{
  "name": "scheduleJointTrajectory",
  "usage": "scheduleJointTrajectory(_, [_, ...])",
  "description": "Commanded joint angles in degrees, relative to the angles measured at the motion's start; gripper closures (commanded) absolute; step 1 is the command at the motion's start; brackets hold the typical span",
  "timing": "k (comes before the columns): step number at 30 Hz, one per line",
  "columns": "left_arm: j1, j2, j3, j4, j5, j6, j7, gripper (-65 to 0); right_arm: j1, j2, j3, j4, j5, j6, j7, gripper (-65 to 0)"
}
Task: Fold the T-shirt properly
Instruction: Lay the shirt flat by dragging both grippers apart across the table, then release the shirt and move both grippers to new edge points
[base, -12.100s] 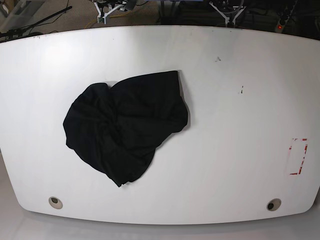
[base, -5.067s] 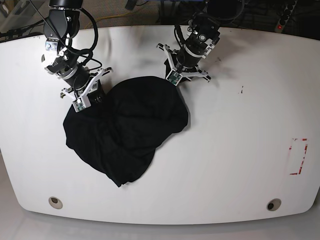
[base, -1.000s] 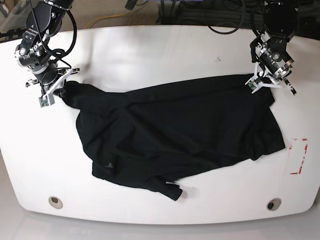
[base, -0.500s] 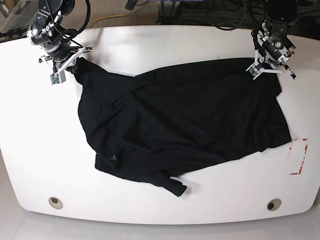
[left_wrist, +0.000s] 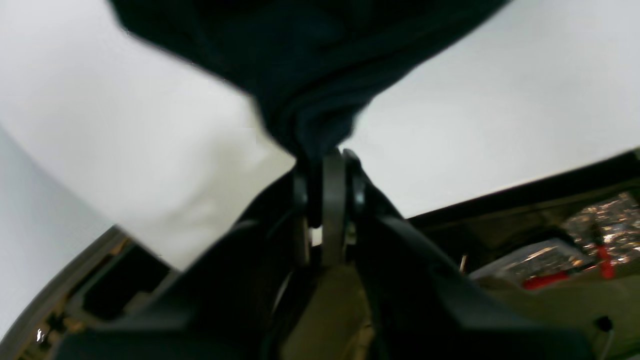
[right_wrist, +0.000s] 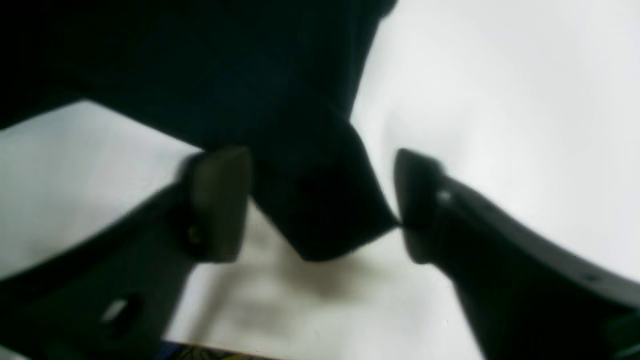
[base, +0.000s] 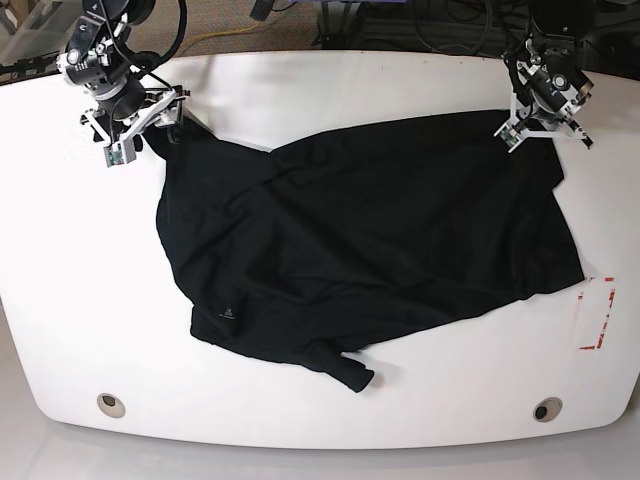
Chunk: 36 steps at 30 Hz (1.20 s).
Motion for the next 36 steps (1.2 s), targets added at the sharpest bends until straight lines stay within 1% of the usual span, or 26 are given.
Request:
scheduleJointTrajectory(1, [-0.25,-0.21,-0.23,0.82,0.37,-0.06,-0.31,0.0,0.08,0.21,0.20,2.06,0.82,-0.03,0.89,-50.4])
scheduleJointTrajectory(9, [-0.25,-0.56,-0.15,0.73,0.37,-0.06,-0.39,0.0,0.87,0.21,0.20,2.85,0.82,0.06,0.89,-50.4])
scheduleJointTrajectory(11, [-0.25,-1.27,-0.15,0.73,0.37,-0.06,-0.39,0.0,2.02,0.03,0.20,2.85,0.82,0.06,0.89,-50.6])
scheduleJointTrajectory(15, [-0.25,-3.64,0.12,0.73,0.72,-0.06,-0.39,0.0,3.42,-0.05,0.11,2.85,0.91,0.06,0.89,-50.6])
scheduleJointTrajectory(21, [1.24,-9.88,0.12,0.73,0.55,-0.06,-0.39,-0.7,5.62,-0.05,-0.06,2.76,0.91,0.06,0.80,-50.7])
scheduleJointTrajectory(22, [1.33,-10.67,0.12,0.73,0.46,-0.06,-0.39,-2.1,5.80,-0.05,-0.06,2.76,0.91,0.06,0.80,-50.9])
scheduleJointTrajectory(24, [1.42,-11.46,0.12,0.73,0.46,-0.06,-0.39,-8.9,6.50,-0.05,-0.15,2.76,0.91,0.06,0.80,-50.9])
scheduleJointTrajectory(25, [1.42,-11.64,0.12,0.73,0.46,-0.06,-0.39,-14.4,6.76,-0.05,-0.15,2.67,0.91,0.06,0.80,-50.9])
scheduleJointTrajectory(26, [1.42,-11.73,0.12,0.73,0.46,-0.06,-0.39,-22.4,6.85,-0.05,-0.15,2.23,0.91,0.06,0.80,-50.9])
scheduleJointTrajectory(27, [1.42,-11.73,0.12,0.73,0.46,-0.06,-0.39,-28.1,7.03,-0.05,-0.24,1.88,0.91,0.06,0.80,-50.9])
scheduleJointTrajectory(29, [1.33,-11.73,0.12,0.73,0.37,-0.06,-0.39,-37.4,7.91,-0.05,-0.24,1.44,1.44,0.06,0.80,-50.9])
scheduleJointTrajectory(30, [1.33,-11.73,0.12,0.73,0.37,-0.06,-0.39,-40.6,8.17,-0.05,-0.24,0.82,2.06,0.06,0.36,-50.9])
scheduleJointTrajectory(31, [1.24,-11.64,0.12,0.73,0.37,-0.06,-0.31,-42.9,8.52,-0.05,-0.24,-0.05,2.67,0.06,-0.25,-50.9])
scheduleJointTrajectory(33, [1.06,-11.38,0.12,0.73,0.37,-0.06,-0.22,-44.9,9.67,0.38,-0.24,-2.08,4.08,0.06,-1.31,-50.9])
scheduleJointTrajectory(36, [0.98,-11.20,0.12,0.73,-0.42,-0.06,-0.22,-42.8,11.86,0.47,0.03,-5.33,5.48,0.06,-1.66,-50.9])
